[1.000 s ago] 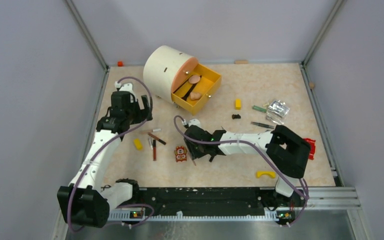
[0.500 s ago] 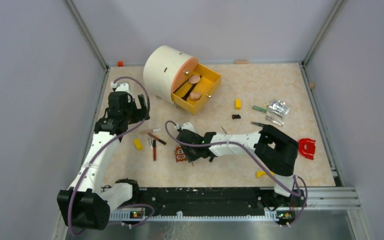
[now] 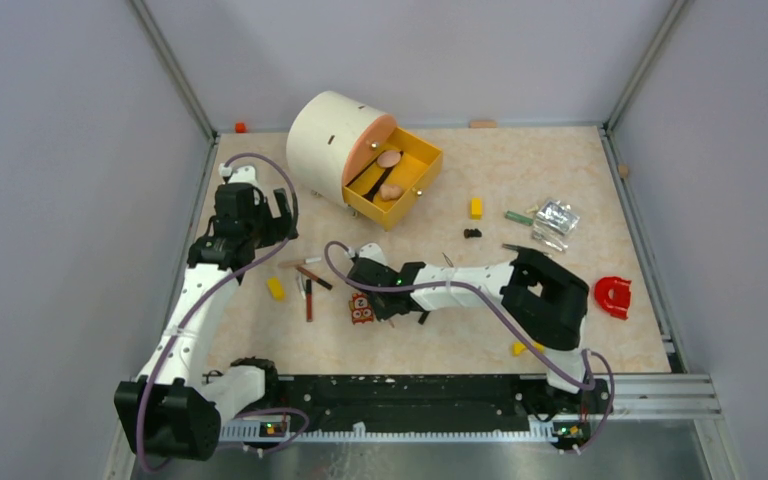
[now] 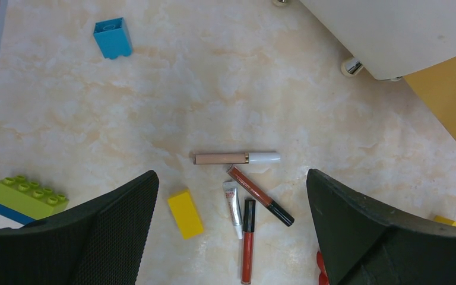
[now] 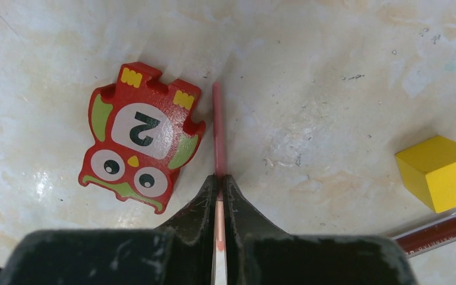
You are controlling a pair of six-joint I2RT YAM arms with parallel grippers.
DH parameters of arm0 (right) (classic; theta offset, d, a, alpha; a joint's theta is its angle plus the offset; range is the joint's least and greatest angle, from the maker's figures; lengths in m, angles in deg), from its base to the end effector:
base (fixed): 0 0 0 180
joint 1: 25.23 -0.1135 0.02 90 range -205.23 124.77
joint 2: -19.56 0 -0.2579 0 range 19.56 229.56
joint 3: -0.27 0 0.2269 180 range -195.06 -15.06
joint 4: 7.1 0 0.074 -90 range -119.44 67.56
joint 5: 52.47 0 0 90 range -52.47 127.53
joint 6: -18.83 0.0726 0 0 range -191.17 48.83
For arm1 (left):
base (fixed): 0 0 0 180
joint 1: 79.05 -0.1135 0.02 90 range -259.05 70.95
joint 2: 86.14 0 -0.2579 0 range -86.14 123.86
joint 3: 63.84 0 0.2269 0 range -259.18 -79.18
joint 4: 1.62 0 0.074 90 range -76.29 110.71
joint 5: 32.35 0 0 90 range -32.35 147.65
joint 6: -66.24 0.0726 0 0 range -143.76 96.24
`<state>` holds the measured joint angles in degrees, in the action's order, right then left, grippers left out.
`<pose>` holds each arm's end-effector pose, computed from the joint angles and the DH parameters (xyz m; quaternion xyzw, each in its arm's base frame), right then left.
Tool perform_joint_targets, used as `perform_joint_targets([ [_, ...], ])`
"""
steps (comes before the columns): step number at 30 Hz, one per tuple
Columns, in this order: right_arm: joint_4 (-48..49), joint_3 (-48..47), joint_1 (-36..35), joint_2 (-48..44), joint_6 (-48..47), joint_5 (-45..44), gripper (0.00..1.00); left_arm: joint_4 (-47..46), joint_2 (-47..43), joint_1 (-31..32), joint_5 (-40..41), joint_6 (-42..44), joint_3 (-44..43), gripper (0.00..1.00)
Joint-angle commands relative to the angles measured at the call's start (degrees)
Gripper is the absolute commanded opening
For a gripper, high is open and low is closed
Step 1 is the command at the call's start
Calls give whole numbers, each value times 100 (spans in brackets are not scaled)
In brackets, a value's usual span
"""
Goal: Organize the makeup
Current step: Pick up the makeup tool from the center of the board, then place the makeup tool in the drawer.
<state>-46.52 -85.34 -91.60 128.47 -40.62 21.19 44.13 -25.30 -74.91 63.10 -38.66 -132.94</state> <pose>0.1702 0.3380 0.1400 -0.2639 0.9256 0.0831 0.2582 0.2348 -0.0101 0.2823 -0.1049 0.8899 -0.0310 0.4428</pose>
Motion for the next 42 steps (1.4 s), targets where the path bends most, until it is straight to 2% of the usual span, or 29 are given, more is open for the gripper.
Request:
perform_joint_targets([
  [1, -285, -122, -53, 310, 83, -2, 0, -138, -190, -53, 83, 4, 5, 99],
  [7, 310, 385, 122, -521, 22, -33, 0, -149, -188, -87, 109, 13, 6, 99],
  [11, 353, 536, 412, -1084, -24, 36, 0, -156, -180, -105, 77, 20, 5, 99],
  [18, -9, 556, 828, -2089, -96, -329, 0, -148, -195, -133, 157, 31, 6, 99],
  [23, 314, 320, 1374, -2615, 24, -84, 0, -163, -195, -159, 99, 31, 1, 99],
  [28, 686, -338, 2188, -2429, 304, 502, 0, -167, -221, -168, 92, 31, 1, 99],
  [34, 813, -1190, 2820, -1800, 745, 970, 0, -176, -243, -176, 59, 31, 5, 99],
  [42, 1069, -2162, 3104, -813, 1415, 1470, 0, -180, -292, -186, 49, 22, 4, 99],
])
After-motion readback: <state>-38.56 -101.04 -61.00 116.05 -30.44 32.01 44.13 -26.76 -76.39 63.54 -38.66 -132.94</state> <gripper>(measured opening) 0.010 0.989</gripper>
